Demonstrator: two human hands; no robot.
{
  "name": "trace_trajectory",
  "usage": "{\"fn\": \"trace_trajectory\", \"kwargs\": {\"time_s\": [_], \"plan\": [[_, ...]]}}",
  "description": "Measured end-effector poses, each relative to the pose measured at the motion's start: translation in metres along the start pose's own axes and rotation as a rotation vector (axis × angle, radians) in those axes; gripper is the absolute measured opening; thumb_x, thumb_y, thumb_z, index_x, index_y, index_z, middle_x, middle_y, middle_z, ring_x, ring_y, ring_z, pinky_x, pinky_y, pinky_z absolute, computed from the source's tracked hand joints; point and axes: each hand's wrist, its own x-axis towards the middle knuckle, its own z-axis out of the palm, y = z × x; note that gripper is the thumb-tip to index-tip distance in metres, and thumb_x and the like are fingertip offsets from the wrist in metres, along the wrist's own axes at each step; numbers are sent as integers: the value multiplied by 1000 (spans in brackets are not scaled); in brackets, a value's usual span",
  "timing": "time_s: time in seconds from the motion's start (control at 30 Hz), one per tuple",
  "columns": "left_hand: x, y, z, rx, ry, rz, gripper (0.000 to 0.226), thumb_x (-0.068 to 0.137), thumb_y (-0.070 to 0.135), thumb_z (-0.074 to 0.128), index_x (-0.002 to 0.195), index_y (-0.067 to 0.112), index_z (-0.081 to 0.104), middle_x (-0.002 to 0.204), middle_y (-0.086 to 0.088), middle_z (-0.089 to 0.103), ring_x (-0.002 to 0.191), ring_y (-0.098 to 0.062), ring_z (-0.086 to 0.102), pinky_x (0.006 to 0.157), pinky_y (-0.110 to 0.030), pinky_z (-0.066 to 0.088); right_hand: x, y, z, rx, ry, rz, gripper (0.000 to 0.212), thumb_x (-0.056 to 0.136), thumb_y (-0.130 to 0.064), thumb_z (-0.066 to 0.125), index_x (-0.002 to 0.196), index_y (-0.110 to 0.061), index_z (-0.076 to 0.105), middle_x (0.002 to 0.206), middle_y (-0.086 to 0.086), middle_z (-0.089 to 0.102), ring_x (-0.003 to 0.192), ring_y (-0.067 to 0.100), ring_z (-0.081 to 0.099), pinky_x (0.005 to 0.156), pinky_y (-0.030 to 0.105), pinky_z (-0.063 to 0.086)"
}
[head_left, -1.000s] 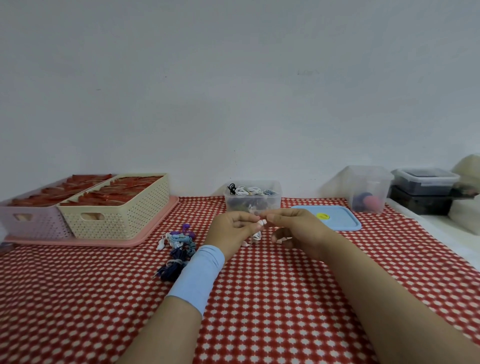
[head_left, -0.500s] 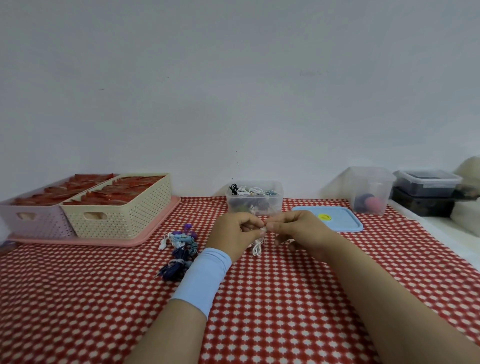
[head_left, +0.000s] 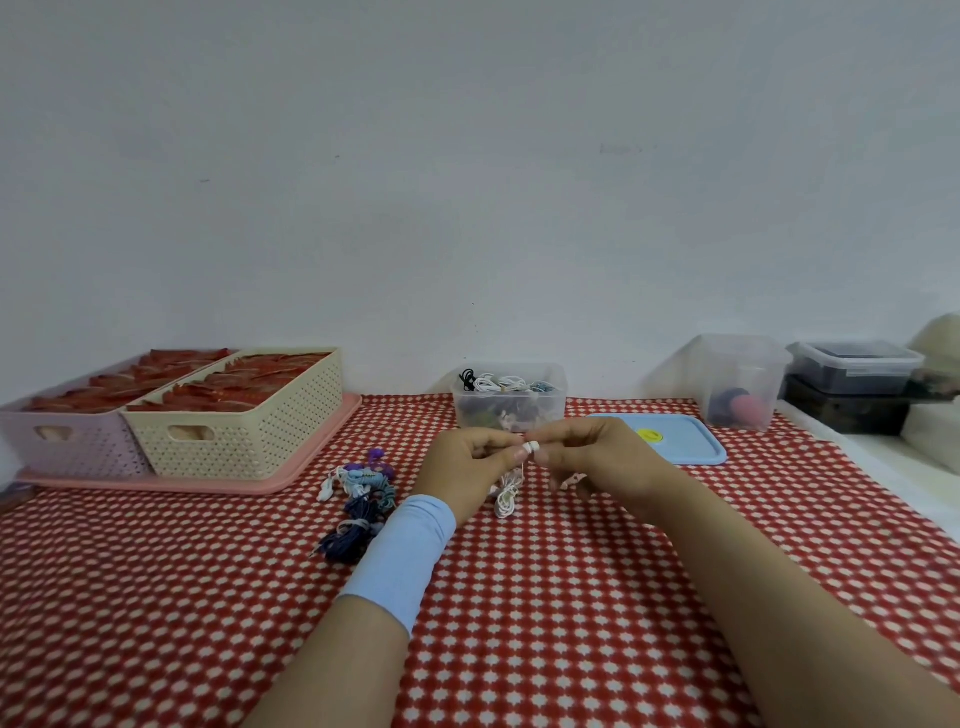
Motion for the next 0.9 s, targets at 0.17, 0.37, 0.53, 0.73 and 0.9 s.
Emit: {"fn": "trace_trajectory", "kwargs": {"time_s": [0.17,0.37,0.53,0.73,0.9], "plan": [[0,0,1,9,-14,-10,13,83,19,78,95,24,78,89,14,74,83,3,69,72,-9,52,0,-1,3,7,73,-59,14,85,0,75,99,0,77,64,-6,73,49,7,60,46,13,44],[-1,1,1,6,-18,-17,15,82,15,78,87,28,75,85,12,74,78,2,69,69,-11,53,1,0,4,-27,71,-101,12,83,-3,78,95,-2,78,66,-3,73,49,7,60,47,13,44],[-1,1,1,-9,-17,-5,13,82,15,78,89,26,75,86,11,74,78,3,69,70,-12,54,2,1,4,-33,88,-93,9,85,-11,78,93,-8,80,74,1,76,55,11,62,49,16,45],[-2,5,-2,-146,-27,-44,13,84,14,76,95,22,77,91,10,76,85,-2,70,72,-14,55,4,4,-4,274,-79,122,27,98,-26,60,113,-10,75,99,4,74,68,15,61,56,25,38],[-4,7,-3,-147,-68,-38,13,83,14,76,90,25,76,90,12,76,85,1,70,72,-11,53,3,3,-1,289,-119,143,23,89,-20,65,108,-10,74,90,0,73,62,11,61,44,18,35]]}}
